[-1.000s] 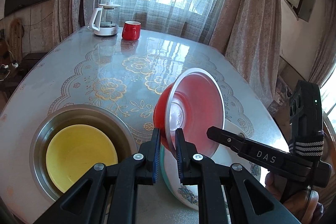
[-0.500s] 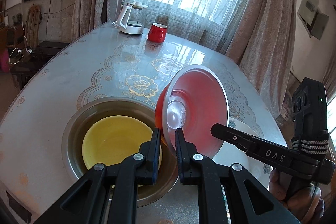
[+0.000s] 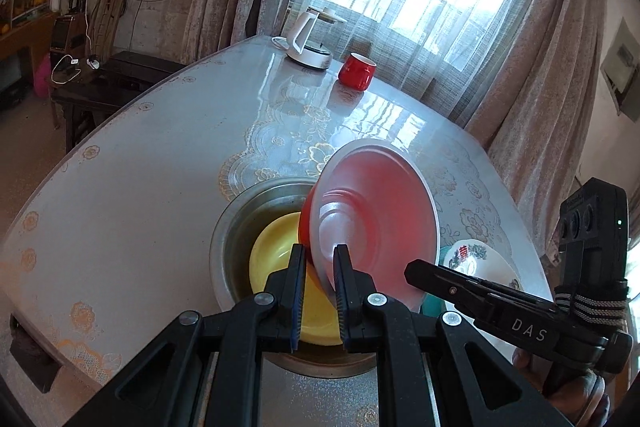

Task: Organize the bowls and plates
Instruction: 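Lower the red bowl into the yellow bowl inside the steel bowl, then open the right gripper and withdraw from the nested bowls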

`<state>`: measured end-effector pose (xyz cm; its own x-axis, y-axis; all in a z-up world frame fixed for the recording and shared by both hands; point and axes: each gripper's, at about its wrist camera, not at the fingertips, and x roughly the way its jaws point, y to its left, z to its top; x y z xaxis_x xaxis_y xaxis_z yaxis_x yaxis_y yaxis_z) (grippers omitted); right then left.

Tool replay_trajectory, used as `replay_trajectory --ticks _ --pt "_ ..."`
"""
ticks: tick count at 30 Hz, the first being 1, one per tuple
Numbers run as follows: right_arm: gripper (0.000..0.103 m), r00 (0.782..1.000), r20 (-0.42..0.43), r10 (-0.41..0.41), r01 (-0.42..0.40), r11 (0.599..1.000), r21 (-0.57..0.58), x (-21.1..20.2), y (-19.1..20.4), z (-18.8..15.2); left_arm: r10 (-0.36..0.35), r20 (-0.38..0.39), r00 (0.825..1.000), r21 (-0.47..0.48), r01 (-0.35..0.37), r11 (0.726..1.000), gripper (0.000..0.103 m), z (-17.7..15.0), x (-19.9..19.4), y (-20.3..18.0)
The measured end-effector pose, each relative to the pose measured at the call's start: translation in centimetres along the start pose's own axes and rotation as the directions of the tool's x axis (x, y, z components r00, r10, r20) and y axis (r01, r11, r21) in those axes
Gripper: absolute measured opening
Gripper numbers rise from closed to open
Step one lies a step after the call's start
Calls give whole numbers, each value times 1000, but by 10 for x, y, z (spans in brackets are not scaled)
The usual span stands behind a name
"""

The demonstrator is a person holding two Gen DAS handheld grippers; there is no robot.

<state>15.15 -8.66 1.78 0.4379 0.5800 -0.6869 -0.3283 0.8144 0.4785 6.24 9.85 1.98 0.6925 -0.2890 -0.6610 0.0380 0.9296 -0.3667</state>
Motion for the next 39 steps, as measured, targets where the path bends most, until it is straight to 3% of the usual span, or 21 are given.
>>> replay_trajectory --ticks 12,19,24,32,39 --pt "16 997 -73 -9 10 1000 7 20 -1 -11 34 -65 997 -39 -37 999 14 -10 19 17" --pt "17 997 -72 -22 21 1000 -3 22 0 -9 66 -101 993 -45 -71 996 14 -13 30 21" --pt "17 997 -60 -44 43 999 -27 24 3 -9 99 -61 993 4 -99 995 14 -13 27 17" --pt "17 996 -52 -70 69 997 -17 24 1 -6 133 -80 988 30 -131 991 14 -12 35 17" --pt "19 994 -35 -107 106 993 -49 24 4 -5 154 -52 987 63 -151 987 14 -12 35 16"
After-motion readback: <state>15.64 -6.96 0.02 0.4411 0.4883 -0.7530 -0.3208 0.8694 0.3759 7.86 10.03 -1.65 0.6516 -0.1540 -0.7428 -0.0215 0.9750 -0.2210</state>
